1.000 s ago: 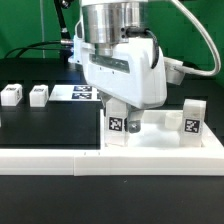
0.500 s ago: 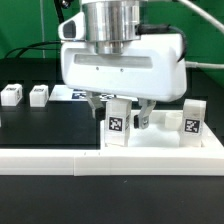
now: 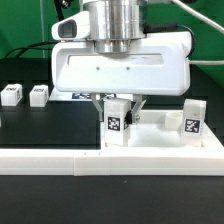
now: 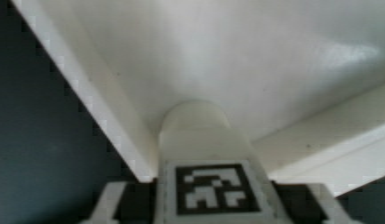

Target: Assemble square table

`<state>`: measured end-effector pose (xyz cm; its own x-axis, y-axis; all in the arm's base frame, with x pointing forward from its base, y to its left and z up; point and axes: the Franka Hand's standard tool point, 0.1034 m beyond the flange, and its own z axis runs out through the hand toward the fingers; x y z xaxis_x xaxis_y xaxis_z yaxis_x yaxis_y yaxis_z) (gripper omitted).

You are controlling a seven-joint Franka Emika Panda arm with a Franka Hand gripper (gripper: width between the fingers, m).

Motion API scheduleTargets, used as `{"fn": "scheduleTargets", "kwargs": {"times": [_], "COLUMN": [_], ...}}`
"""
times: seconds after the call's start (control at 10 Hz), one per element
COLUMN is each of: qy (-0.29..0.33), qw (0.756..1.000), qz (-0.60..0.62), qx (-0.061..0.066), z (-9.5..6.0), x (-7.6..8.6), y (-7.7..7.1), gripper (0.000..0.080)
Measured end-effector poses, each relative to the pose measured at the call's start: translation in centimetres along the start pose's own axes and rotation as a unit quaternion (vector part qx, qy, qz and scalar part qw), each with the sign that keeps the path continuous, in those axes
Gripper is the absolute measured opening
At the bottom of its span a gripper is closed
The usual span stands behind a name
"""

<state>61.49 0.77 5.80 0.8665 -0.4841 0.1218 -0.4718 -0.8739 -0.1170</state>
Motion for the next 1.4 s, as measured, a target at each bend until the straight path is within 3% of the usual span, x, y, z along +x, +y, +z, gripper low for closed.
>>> {"fn": "scheduleTargets", "kwargs": {"times": [0.3, 0.5, 0.7, 0.8, 0.9, 1.0, 1.1, 1.3, 1.4], "qy": [0.0, -0.012, -0.043, -0.066, -0.086, -0.093, -0.089, -0.085, -0.085], "qw": [0.994, 0.968, 0.911, 0.861, 0.813, 0.782, 0.755, 0.735, 0.741], "qz": [0.112, 0.249, 0.408, 0.502, 0.573, 0.614, 0.647, 0.67, 0.664], "qx": [0.001, -0.008, -0.034, -0.051, -0.049, -0.046, -0.054, -0.057, -0.056], "z": [0.0, 0.1, 0.3, 0.4, 0.4, 0.4, 0.4, 0.5, 0.5], "x": [0.0, 0.3, 0.5, 0.8, 1.0, 1.2, 1.0, 0.9, 0.9], "y": [0.0, -0.2, -0.6, -0.7, -0.6, -0.1, -0.2, -0.4, -0.4], "gripper": [0.0285, 0.0285, 0.0285, 0.0285, 0.0285, 0.0283, 0.0281, 0.03, 0.03]}}
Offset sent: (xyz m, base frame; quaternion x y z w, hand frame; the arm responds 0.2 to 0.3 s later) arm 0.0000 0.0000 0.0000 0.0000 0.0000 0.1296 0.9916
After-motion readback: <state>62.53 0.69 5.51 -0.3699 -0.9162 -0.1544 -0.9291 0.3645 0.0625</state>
